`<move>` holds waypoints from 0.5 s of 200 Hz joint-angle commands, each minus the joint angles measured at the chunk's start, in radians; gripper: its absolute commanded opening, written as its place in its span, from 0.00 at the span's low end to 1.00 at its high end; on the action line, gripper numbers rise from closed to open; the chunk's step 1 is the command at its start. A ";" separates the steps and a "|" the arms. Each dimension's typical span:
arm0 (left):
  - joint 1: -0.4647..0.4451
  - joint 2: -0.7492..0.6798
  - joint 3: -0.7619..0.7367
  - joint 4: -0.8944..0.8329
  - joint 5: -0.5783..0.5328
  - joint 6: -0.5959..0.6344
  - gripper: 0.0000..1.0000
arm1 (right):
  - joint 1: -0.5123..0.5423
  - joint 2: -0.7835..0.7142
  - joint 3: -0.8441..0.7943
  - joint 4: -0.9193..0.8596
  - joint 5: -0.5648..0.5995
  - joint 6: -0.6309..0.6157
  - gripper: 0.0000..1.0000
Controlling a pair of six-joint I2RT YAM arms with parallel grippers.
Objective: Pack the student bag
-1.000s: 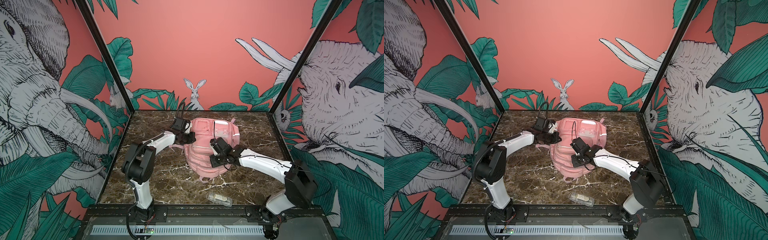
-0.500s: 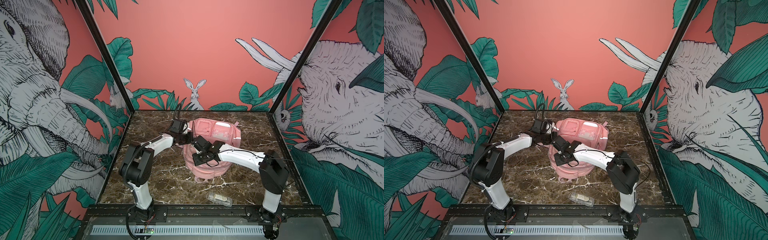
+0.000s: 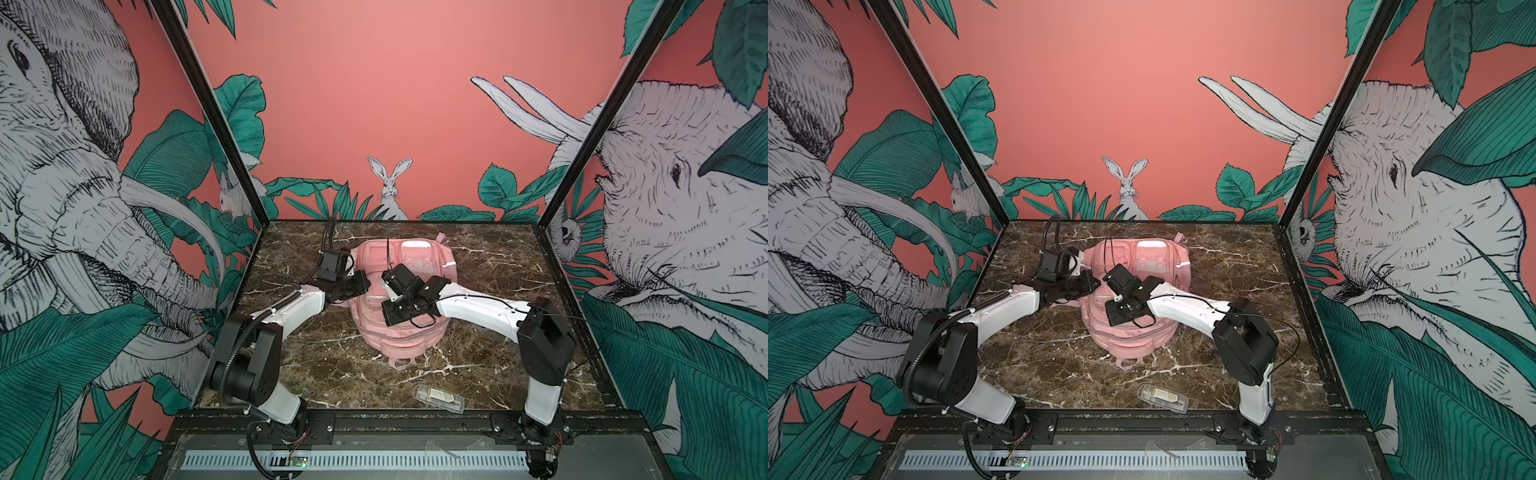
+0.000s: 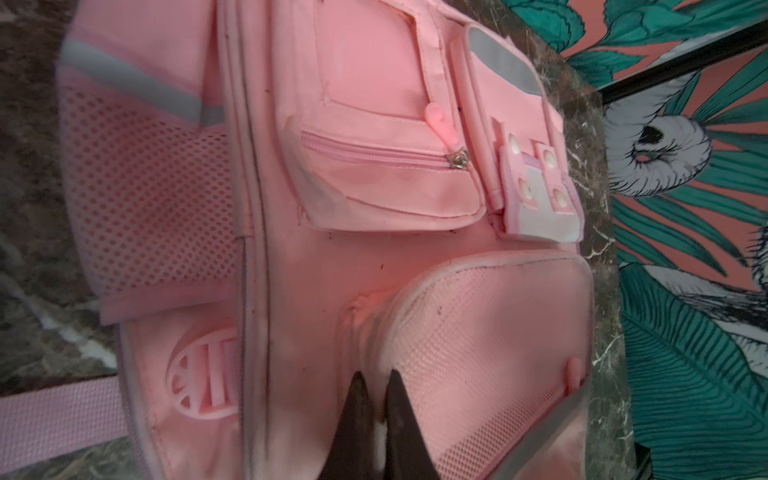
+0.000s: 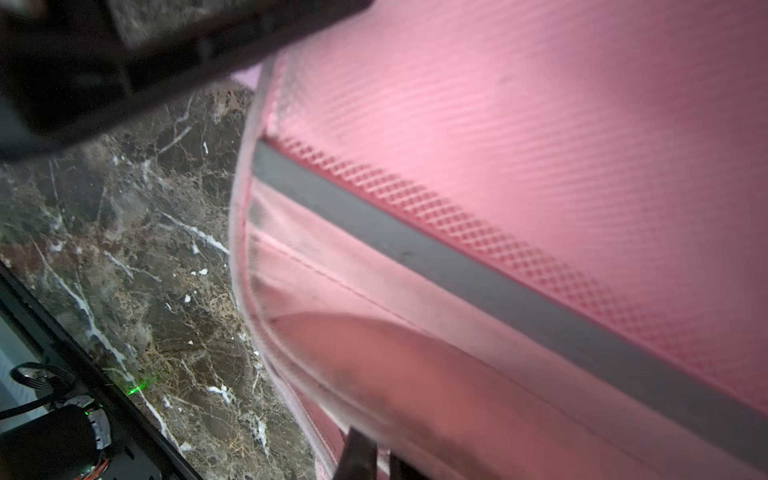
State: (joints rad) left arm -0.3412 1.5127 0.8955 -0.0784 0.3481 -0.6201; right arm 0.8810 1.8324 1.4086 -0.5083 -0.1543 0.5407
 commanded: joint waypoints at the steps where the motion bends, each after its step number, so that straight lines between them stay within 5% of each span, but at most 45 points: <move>1: 0.004 -0.066 -0.079 0.043 0.026 -0.085 0.00 | -0.064 -0.080 -0.017 0.016 0.044 -0.041 0.02; 100: -0.155 0.036 -0.019 0.180 0.004 -0.212 0.02 | 0.025 -0.127 -0.155 0.014 -0.042 0.002 0.02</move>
State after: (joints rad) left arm -0.4557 1.5291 0.8326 0.0406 0.3157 -0.7979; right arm 0.8627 1.7222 1.2640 -0.5362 -0.1913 0.5140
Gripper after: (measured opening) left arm 0.081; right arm 0.049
